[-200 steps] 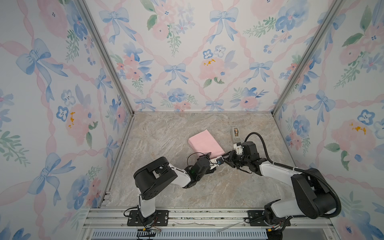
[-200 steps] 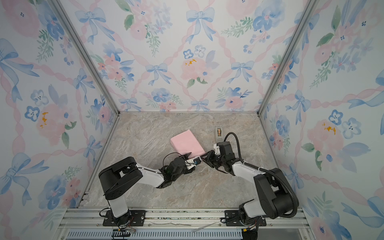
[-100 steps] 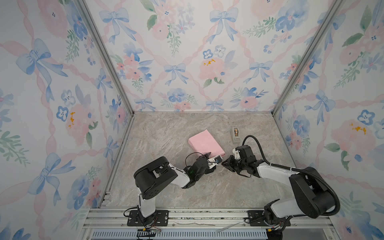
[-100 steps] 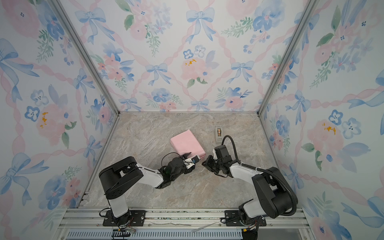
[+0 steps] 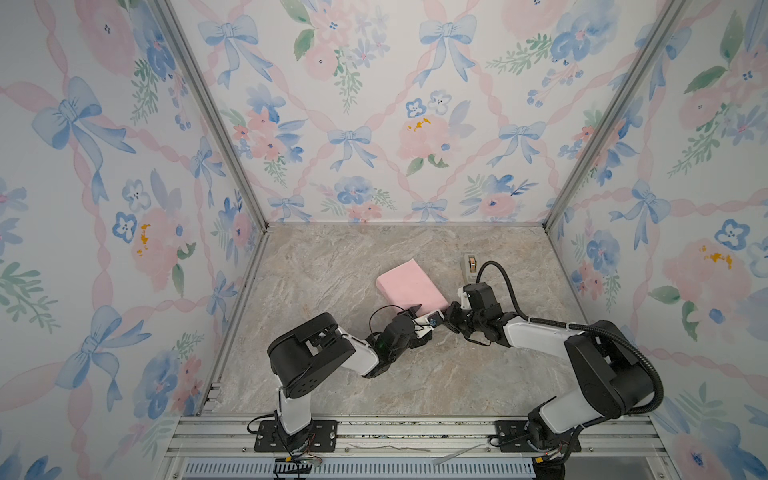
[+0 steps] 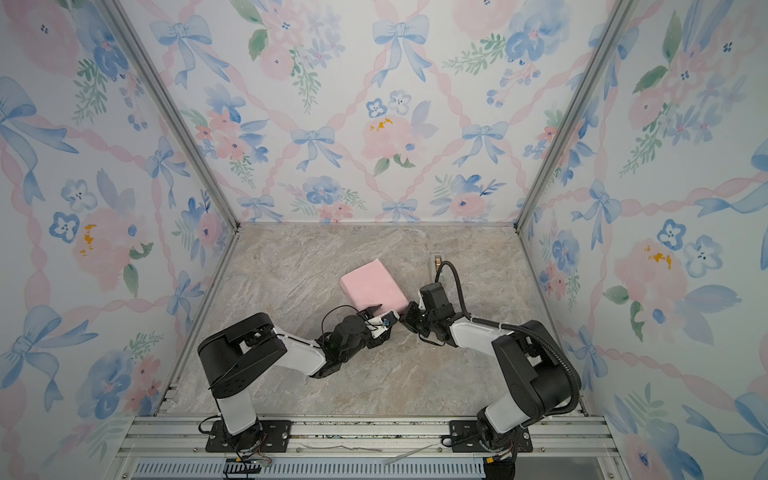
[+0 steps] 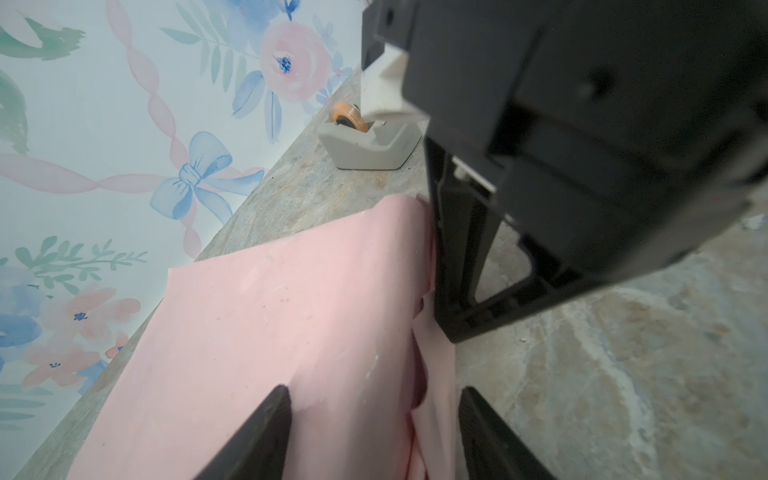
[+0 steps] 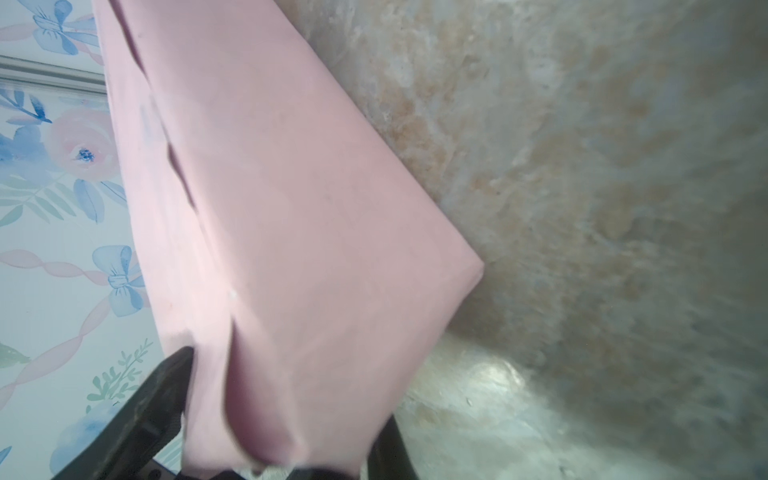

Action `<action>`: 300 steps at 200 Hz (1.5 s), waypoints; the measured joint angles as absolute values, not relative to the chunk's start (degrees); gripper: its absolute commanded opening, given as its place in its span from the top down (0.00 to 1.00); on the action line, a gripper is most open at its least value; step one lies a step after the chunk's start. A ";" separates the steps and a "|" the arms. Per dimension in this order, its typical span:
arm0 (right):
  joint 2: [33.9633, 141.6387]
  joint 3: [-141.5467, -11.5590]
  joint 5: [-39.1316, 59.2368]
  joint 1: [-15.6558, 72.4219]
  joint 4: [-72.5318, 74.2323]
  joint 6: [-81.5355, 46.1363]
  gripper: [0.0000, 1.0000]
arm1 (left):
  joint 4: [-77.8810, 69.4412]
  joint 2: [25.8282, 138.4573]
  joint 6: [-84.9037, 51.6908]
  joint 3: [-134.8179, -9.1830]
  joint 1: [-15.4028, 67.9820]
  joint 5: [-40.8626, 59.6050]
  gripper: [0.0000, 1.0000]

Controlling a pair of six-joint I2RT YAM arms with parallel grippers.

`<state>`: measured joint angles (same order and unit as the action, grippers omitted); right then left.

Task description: Wrap the gift box in paper

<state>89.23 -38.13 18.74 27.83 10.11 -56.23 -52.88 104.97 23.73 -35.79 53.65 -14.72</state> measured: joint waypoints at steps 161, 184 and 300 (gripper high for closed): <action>89.65 -38.15 18.55 27.86 10.74 -56.55 0.92 | -42.59 91.98 26.81 -31.59 52.03 -8.60 0.02; 89.65 -38.15 18.55 27.86 10.74 -56.55 0.92 | -41.47 92.05 27.00 -29.93 50.98 -6.87 0.02; 89.65 -38.15 18.52 27.92 10.72 -56.55 0.92 | -47.88 98.94 27.92 -31.70 49.56 -7.70 0.04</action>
<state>89.65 -38.15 18.52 27.92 10.72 -56.55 -47.88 98.94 27.92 -31.70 49.56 -7.70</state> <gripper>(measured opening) 0.076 0.964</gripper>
